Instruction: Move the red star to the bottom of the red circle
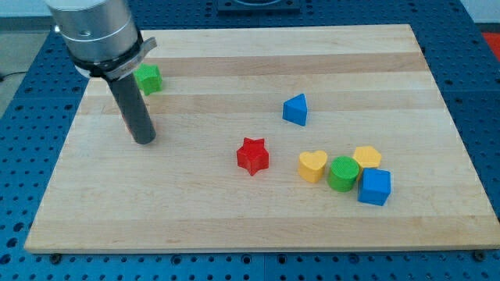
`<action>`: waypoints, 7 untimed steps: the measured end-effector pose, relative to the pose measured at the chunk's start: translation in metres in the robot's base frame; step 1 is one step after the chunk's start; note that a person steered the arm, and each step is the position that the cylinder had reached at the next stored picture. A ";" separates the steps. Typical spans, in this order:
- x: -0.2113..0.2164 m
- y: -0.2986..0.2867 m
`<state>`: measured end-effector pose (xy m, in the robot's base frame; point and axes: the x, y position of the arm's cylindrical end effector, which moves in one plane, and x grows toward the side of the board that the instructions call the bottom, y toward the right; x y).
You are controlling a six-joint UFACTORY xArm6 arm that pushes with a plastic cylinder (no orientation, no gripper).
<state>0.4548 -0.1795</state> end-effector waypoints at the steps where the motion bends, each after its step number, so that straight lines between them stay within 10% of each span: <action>1: 0.011 0.024; 3: 0.015 0.132; 7: 0.063 0.161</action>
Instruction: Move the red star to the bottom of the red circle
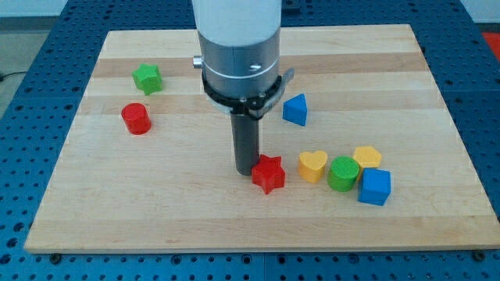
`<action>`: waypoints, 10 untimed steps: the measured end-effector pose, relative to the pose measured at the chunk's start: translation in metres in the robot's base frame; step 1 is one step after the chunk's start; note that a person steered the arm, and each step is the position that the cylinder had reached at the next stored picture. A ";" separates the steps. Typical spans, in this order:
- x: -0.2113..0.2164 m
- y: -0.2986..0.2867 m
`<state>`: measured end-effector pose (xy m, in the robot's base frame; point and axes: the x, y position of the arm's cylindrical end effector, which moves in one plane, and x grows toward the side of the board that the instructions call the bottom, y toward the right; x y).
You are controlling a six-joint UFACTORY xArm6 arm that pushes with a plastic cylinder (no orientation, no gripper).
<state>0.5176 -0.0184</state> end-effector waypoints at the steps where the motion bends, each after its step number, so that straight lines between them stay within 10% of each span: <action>1: -0.008 -0.014; 6: 0.018 0.085; 10: 0.032 -0.004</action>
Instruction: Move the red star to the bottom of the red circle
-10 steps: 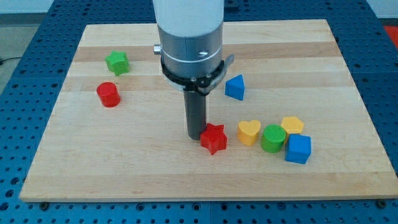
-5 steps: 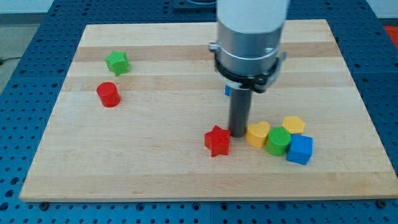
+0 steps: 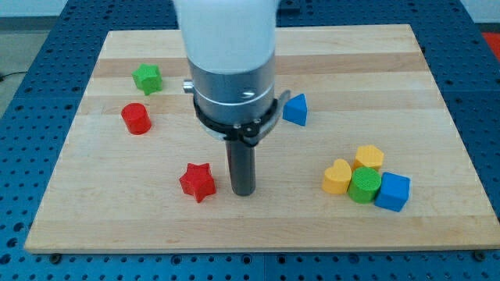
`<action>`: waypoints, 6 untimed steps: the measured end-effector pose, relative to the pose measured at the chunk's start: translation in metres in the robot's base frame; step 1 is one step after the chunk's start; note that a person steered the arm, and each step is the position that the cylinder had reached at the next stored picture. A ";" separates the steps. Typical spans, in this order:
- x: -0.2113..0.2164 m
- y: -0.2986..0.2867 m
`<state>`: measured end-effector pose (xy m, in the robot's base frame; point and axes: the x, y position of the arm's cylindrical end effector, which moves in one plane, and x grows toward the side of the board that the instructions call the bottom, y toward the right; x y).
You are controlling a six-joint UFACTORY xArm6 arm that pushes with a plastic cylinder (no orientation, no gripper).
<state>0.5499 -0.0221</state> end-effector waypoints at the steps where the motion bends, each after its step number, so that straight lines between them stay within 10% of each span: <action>1: -0.029 -0.061; 6: 0.025 -0.119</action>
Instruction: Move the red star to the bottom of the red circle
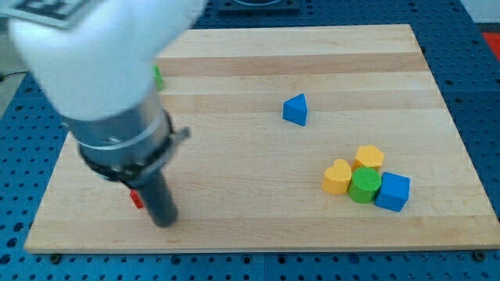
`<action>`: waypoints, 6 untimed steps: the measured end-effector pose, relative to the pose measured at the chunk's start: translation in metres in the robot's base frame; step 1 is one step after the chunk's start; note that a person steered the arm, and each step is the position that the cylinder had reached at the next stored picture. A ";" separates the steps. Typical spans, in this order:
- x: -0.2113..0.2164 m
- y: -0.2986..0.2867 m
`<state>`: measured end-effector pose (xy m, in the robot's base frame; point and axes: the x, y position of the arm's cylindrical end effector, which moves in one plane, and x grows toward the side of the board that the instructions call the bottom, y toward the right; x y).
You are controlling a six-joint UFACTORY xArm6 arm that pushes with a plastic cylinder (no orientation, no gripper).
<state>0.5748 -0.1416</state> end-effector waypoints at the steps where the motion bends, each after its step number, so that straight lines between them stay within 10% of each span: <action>1: -0.036 -0.028; 6: -0.040 -0.052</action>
<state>0.5345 -0.1940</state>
